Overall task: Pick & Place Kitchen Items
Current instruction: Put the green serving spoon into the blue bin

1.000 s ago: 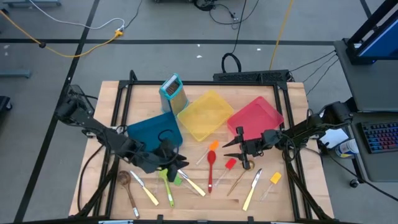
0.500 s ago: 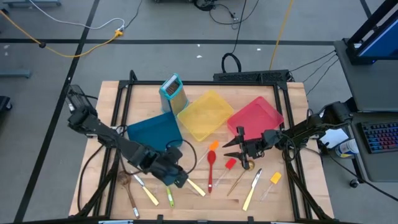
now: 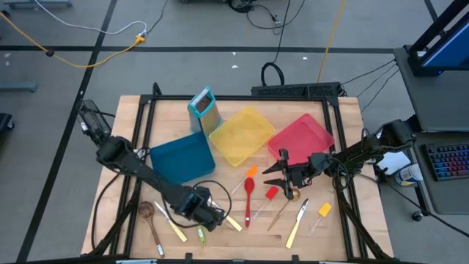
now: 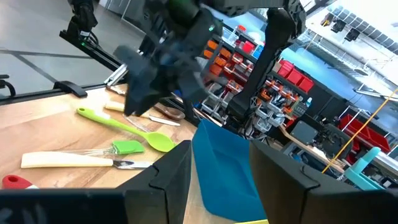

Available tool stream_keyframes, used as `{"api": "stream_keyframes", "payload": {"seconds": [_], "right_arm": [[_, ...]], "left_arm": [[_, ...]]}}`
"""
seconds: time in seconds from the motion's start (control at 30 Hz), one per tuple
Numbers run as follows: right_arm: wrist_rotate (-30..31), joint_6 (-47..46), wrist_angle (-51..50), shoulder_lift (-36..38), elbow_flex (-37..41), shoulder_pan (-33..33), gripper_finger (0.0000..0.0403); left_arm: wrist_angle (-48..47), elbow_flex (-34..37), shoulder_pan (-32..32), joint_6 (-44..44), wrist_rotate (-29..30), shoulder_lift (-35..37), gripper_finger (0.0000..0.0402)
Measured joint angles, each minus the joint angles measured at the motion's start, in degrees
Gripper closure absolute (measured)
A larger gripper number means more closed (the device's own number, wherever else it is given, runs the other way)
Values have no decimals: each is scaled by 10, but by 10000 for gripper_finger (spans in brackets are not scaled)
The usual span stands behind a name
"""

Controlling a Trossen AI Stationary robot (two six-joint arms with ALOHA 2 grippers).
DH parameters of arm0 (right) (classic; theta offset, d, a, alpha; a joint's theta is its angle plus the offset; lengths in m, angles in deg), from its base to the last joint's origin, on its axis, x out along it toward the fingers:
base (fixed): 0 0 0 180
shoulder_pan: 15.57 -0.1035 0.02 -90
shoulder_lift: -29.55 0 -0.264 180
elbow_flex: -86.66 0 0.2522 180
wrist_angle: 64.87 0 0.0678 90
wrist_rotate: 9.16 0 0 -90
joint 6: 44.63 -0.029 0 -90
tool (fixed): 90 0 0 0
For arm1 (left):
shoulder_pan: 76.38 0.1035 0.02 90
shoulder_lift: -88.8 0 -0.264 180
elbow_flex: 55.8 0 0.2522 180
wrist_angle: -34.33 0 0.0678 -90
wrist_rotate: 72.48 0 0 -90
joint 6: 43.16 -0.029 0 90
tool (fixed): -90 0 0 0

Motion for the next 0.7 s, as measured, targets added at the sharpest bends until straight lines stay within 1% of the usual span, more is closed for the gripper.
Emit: {"api": "stream_keyframes", "payload": {"seconds": [0.1,0.2,0.27,0.37,0.47,0.7], "right_arm": [[0,0,0,0,0,0,248],[0,6,0,0,0,0,248],[0,11,0,0,0,0,248],[0,13,-4,0,0,0,248],[0,15,-5,0,0,0,248],[0,15,-12,0,0,0,248]], "left_arm": [[1,0,-6,35,-12,-18,257],[0,0,-8,62,-43,-28,257],[-6,0,-11,81,-52,-28,257],[-27,0,-16,116,-45,-27,257],[-56,1,-21,127,-44,-27,257],[-52,28,-21,141,-26,-27,257]]}}
